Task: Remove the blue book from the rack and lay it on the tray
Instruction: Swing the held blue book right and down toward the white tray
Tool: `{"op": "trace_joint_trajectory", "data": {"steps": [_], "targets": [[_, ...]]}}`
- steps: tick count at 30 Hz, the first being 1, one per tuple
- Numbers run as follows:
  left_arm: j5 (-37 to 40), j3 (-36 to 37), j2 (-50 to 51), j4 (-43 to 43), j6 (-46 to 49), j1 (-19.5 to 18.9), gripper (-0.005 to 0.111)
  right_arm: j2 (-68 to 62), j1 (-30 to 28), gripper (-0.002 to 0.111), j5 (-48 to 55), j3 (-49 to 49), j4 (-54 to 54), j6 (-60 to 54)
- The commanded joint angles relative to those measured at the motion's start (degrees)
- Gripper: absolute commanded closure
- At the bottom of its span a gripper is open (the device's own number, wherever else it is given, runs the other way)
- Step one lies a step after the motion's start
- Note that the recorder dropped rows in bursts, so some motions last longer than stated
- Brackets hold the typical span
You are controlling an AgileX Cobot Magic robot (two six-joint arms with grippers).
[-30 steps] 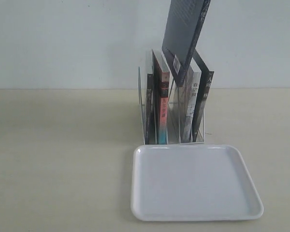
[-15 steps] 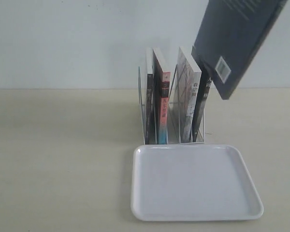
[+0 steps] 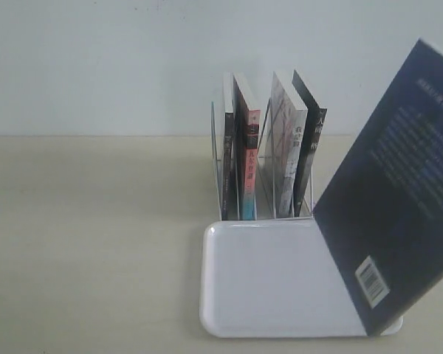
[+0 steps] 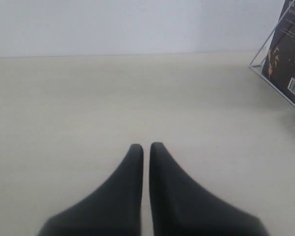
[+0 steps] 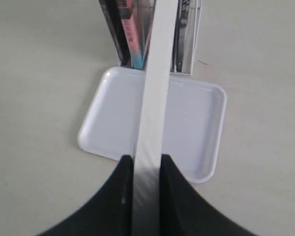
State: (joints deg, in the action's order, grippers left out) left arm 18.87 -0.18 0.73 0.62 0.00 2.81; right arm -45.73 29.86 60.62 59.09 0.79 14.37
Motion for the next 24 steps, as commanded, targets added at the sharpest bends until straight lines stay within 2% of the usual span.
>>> {"op": "trace_joint_trajectory", "data": {"steps": [1, 7, 13, 16, 20, 22, 23, 24], "targets": [[-0.8, 0.2, -0.3, 0.0, 0.4, -0.2, 0.103, -1.6, -0.1, 0.108, -10.2, -5.9, -3.0, 0.3], [-0.8, 0.2, -0.3, 0.0, 0.4, -0.2, 0.103, -6.9, -0.1, 0.108, -17.9, -6.5, -4.6, -1.4], [-0.8, 0.2, -0.3, 0.0, 0.4, -0.2, 0.103, -10.2, -0.1, 0.108, -14.4, -1.4, -2.9, -1.7], [-0.8, 0.2, -0.3, 0.0, 0.4, -0.2, 0.103, -10.4, 2.1, 0.108, -12.1, 1.5, -0.1, -2.6], [-0.8, 0.2, -0.3, 0.0, 0.4, -0.2, 0.103, -10.4, 14.2, 0.108, -8.3, 5.8, 12.0, 7.7], [-0.8, 0.2, -0.3, 0.0, 0.4, -0.2, 0.103, -10.4, 22.5, 0.108, -2.5, 5.9, 25.8, 19.3], [-0.8, 0.2, -0.3, 0.0, 0.4, -0.2, 0.103, -11.0, 28.1, 0.108, 4.6, 5.9, 34.8, 25.8], [-0.8, 0.2, -0.3, 0.0, 0.4, -0.2, 0.103, -11.6, 31.0, 0.108, 8.0, 5.9, 39.0, 28.6]]}}
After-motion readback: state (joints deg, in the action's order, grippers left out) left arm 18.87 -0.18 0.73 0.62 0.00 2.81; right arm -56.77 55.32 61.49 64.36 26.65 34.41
